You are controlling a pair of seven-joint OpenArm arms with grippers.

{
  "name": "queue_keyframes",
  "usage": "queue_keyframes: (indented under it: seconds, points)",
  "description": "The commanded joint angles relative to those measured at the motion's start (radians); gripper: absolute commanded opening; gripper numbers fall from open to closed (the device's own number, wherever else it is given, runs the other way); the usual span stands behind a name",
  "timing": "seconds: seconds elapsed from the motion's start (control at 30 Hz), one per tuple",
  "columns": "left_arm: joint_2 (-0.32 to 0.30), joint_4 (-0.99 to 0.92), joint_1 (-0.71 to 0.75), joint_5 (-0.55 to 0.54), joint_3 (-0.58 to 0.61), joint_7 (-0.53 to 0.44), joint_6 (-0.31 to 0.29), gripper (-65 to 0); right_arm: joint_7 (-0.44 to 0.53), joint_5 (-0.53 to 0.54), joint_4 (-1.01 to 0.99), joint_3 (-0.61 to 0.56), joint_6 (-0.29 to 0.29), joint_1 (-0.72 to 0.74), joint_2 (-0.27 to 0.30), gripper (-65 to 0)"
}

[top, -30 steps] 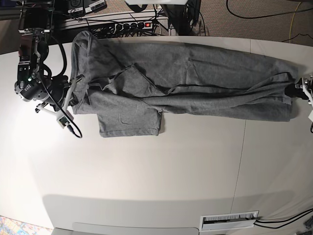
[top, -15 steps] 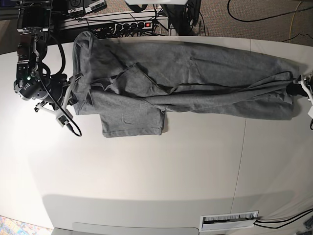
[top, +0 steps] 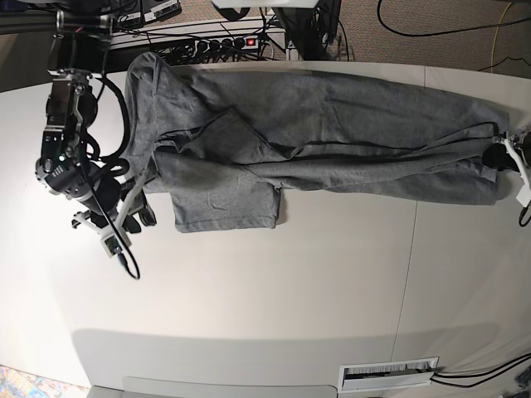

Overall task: Fold the T-shirt properly
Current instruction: 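Fold the sleeve end inward over the shirt with the right gripper, then drag the folded end toward the left gripper with the right gripper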

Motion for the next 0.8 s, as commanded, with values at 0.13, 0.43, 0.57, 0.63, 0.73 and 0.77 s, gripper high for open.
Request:
queue_keyframes:
  seconds: [0.13, 0.43, 0.57, 0.63, 0.73, 0.77]
  points:
    - [-0.026, 0.01, -0.014, -0.01, -0.008, -0.015, -0.002, -50.9, 0.1, -0.038, -0.148, 0.006, 0.001, 0.092, -0.028, -45.2]
    - [-0.026, 0.014, -0.014, -0.01, -0.008, -0.027, -0.002, -50.9, 0.254, -0.107, -0.353, -0.074, 0.003, 0.131, -0.051, -45.2]
    - [-0.026, 0.019, -0.014, -0.01, -0.008, -0.034, -0.002, -50.9, 0.29, -0.173, -0.418, -0.152, 0.003, 0.145, -0.051, -45.2]
    - [-0.026, 0.019, -0.014, -0.01, -0.008, -0.034, -0.002, -50.9, 0.291, -0.174, -0.443, -0.187, 0.002, 0.156, -0.051, -45.2]
    - [-0.026, 0.019, -0.014, -0.01, -0.008, -0.034, -0.002, -50.9, 0.31, -0.178, -0.449, -0.222, 0.002, 0.159, -0.052, -45.2]
    - [-0.026, 0.019, -0.014, -0.01, -0.008, -0.034, -0.002, -50.9, 0.313, -0.181, -0.449, -0.228, 0.001, 0.159, -0.052, -45.2]
